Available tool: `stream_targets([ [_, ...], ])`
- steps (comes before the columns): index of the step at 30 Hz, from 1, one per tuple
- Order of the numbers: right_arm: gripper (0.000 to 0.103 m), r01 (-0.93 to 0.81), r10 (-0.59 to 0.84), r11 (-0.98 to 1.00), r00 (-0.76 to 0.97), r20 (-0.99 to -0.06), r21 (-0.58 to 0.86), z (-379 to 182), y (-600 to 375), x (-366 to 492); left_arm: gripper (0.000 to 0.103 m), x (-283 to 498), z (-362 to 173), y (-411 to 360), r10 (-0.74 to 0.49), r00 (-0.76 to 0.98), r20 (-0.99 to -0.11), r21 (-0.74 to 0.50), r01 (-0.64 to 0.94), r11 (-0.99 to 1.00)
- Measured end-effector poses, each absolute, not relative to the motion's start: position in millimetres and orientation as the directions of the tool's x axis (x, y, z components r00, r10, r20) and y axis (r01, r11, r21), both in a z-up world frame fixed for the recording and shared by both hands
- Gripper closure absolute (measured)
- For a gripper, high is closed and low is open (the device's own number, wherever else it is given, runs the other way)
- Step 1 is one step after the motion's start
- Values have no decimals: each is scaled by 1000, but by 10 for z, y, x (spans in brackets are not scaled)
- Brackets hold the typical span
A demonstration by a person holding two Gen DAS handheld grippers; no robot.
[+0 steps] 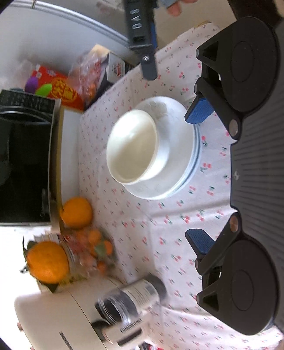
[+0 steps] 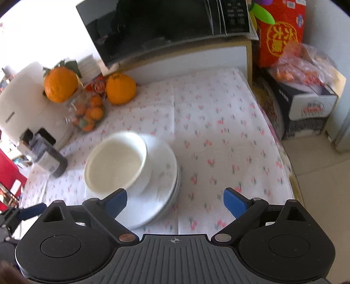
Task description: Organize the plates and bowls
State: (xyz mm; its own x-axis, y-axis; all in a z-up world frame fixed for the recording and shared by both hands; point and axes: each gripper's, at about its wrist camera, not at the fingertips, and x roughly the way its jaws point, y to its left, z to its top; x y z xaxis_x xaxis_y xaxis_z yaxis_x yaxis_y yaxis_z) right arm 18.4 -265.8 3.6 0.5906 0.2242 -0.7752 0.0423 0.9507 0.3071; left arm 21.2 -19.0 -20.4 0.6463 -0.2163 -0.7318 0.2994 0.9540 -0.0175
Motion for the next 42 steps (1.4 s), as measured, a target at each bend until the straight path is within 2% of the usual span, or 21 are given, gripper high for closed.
stream_targets([
  [8, 2, 69, 95, 981, 636, -765, 180, -41, -2478, -126, 0, 161, -342, -235, -138, 605, -784, -10, 210, 978],
  [14, 1, 74, 42, 990, 661, -749, 122, -42, -2398, -183, 0, 177, -380, -234, -77, 608, -790, 33, 168, 985],
  [22, 1, 50, 49, 993, 649, -759, 107, -86, -2290, -154, 0, 224, -415, -195, -37, 604, -797, 43, 118, 992],
  [32, 1, 33, 28, 997, 688, -725, 70, -31, -2210, -213, 0, 193, -330, -216, -23, 660, -751, 64, 108, 992],
  [42, 1, 33, 32, 997, 683, -730, 75, -61, -2203, -200, 0, 178, -291, -192, -22, 678, -735, 64, 102, 993],
])
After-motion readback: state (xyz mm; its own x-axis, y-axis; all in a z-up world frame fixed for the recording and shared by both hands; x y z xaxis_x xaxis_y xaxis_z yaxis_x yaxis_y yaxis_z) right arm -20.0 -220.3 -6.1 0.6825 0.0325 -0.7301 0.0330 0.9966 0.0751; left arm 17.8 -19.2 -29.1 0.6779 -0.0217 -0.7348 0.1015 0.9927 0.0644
